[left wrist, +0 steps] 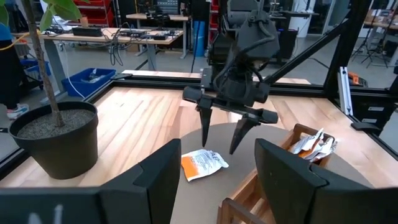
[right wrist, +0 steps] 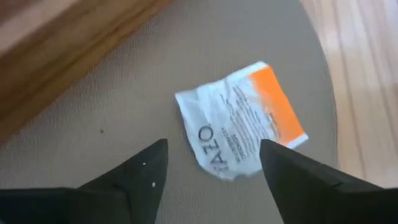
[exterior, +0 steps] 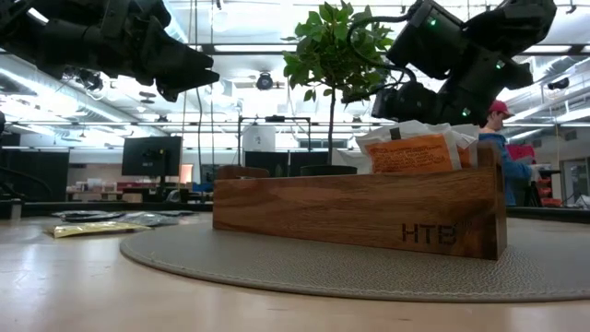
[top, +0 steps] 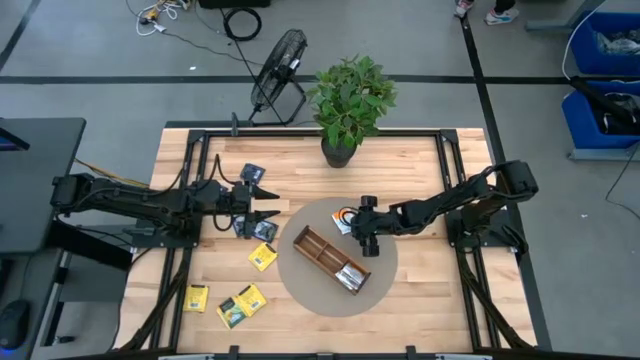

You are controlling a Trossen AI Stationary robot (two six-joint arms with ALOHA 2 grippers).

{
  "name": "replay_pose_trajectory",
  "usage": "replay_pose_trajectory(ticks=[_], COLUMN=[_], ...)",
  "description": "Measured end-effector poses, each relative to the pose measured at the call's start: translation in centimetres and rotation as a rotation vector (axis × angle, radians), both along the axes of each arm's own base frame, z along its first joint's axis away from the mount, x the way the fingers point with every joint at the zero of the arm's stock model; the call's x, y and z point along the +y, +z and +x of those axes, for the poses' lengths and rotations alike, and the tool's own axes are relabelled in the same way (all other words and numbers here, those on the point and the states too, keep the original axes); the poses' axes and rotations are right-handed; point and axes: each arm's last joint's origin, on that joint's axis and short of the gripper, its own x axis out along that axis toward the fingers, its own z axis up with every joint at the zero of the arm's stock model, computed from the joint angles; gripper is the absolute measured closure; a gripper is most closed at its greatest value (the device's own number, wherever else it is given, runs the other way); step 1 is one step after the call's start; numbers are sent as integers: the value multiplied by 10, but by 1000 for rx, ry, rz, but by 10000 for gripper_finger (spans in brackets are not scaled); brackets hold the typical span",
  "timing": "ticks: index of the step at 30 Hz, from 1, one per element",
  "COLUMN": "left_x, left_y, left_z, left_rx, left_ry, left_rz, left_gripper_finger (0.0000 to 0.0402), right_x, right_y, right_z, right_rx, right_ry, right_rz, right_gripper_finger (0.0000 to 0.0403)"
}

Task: Pick & Place Tea
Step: Put the orange tea bag into the bottom section of the wooden organizer

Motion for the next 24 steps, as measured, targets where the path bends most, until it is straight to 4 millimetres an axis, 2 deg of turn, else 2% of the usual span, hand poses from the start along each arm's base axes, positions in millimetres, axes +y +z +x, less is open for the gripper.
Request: replay_pose_trajectory(ticks=[5,10,18,24], left_x=[0,0,0,0], left_y=[0,0,0,0], left_z=[0,0,0,0], left_rx=[0,0,1,0], left_ry=[0,0,0,0], left_rz=[-1,-2,-2,-3], left_gripper_finger=[193,193,193,193], right_x=[-4,-5,-6,-12], right_y=[-8,-14,-15,-16], right_z=[3,6,5,5], right_rx=[19,26,34,34], right_ry=[1,6,6,-37], right_rz=[-16,-26,13,114], right_gripper_finger=[129,147,213,288])
